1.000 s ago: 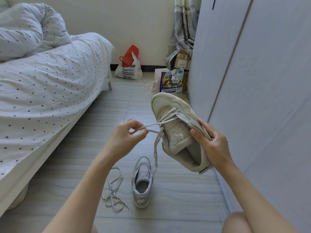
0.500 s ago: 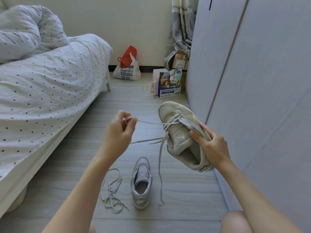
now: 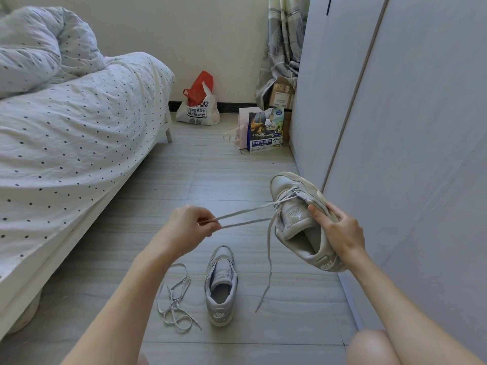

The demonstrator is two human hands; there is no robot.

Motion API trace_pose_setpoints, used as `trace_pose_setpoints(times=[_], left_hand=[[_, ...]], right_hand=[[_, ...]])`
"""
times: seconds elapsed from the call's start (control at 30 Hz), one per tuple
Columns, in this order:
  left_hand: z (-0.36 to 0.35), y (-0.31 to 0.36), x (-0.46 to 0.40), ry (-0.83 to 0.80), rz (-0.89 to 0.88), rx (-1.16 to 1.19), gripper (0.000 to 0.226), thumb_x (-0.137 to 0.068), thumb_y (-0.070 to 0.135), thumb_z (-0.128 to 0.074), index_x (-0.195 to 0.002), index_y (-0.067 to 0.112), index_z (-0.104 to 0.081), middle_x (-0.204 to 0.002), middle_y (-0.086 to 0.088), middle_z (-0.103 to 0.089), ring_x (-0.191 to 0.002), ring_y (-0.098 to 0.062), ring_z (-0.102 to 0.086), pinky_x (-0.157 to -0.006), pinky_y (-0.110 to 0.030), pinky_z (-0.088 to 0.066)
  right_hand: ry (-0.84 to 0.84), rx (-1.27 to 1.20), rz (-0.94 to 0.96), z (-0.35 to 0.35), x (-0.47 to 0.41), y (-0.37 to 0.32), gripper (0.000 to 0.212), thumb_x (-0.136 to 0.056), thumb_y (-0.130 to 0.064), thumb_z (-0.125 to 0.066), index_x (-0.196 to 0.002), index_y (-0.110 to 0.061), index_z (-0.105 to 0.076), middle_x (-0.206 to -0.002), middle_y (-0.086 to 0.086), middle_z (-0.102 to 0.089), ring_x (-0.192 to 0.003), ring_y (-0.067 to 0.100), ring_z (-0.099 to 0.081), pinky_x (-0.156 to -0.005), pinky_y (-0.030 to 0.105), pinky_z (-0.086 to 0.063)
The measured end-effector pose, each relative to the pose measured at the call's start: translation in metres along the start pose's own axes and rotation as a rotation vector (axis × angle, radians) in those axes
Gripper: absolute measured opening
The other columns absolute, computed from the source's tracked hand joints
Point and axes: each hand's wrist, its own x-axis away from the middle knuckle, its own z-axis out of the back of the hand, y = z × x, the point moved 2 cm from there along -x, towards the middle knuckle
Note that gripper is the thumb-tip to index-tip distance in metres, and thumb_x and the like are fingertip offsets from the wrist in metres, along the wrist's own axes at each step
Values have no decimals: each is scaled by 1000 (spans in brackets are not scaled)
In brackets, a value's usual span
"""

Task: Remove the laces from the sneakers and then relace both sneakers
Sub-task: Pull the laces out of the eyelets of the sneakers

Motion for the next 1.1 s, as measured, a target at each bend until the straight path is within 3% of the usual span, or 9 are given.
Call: trace_pose_setpoints(times=[0.17, 0.27, 0.33, 0.4, 0.47, 0.53, 0.6, 0.87, 1.1], left_hand=[[0, 5, -1, 60, -61, 144, 13, -90, 33, -59, -89, 23, -67, -96, 12, -64, -96, -4, -52, -83, -24, -37], [-3, 19, 4, 23, -150, 465, 16, -95, 22, -49, -85, 17, -61, -100, 15, -68, -88, 5, -60, -82, -19, -42], [-4, 26, 7, 3, -195, 658, 22, -97, 18, -40, -80, 9, -52, -92, 4, -72, -88, -4, -68, -81, -19, -51], [-5, 28, 8, -12, -177, 705, 22, -99, 17, -38, -80, 9, -45, -65, -1, -68, -68, -20, -71, -71, -31, -55], [-7, 24, 8, -5, -139, 540, 21, -99, 19, -40, -80, 15, -47, -49, 2, -51, -42, -18, -57, -53, -33, -51], [-7, 16, 6, 22, -120, 219, 24, -98, 23, -44, -75, 22, -51, -50, 6, -42, -41, -8, -39, -45, -16, -36], [-5, 9, 6, 53, -101, 37, 24, -97, 24, -47, -75, 21, -55, -51, 8, -39, -45, -7, -34, -46, -14, -31], [-6, -1, 0, 21, 50, -144, 22, -96, 29, -49, -80, 25, -63, -66, 15, -46, -50, -3, -40, -42, -12, -29], [3, -8, 6, 130, 85, -284, 21, -95, 28, -50, -88, 20, -69, -80, -2, -61, -69, -21, -52, -63, -29, -42]], right_hand=[[-26, 1, -27, -3, 0, 2, 65, -71, -68, -62, -127, -37, -57, -123, -1, -63, -114, 24, -55, -89, 33, -43], [-43, -1, -28, -6, 1, 1, 76, -61, -76, -60, -127, -39, -57, -122, -1, -64, -114, 24, -55, -91, 35, -43], [-49, 36, -9, -8, 3, -1, 77, -57, -78, -57, -126, -44, -54, -118, -3, -65, -111, 24, -56, -85, 33, -43], [-57, 80, 14, -9, 3, -2, 71, -63, -78, -60, -126, -47, -52, -115, -5, -66, -108, 23, -57, -79, 31, -42], [-56, 84, 9, -8, 2, 0, 71, -63, -78, -60, -127, -46, -53, -116, -4, -66, -109, 23, -57, -78, 30, -41], [-48, 70, -19, -7, 1, 2, 76, -61, -78, -58, -127, -42, -54, -119, -2, -65, -111, 24, -56, -80, 31, -40], [-31, 67, -39, -5, -1, 4, 72, -67, -75, -60, -129, -38, -55, -122, 1, -64, -113, 26, -55, -83, 32, -40], [-74, 358, 83, -8, 3, 0, 73, -71, -77, -52, -135, -43, -45, -120, 4, -64, -111, 31, -55, -87, 37, -46], [-220, 594, 284, -15, 10, -11, 96, -57, -87, -37, -140, -38, -40, -123, 2, -57, -112, 24, -46, -96, 40, -39]])
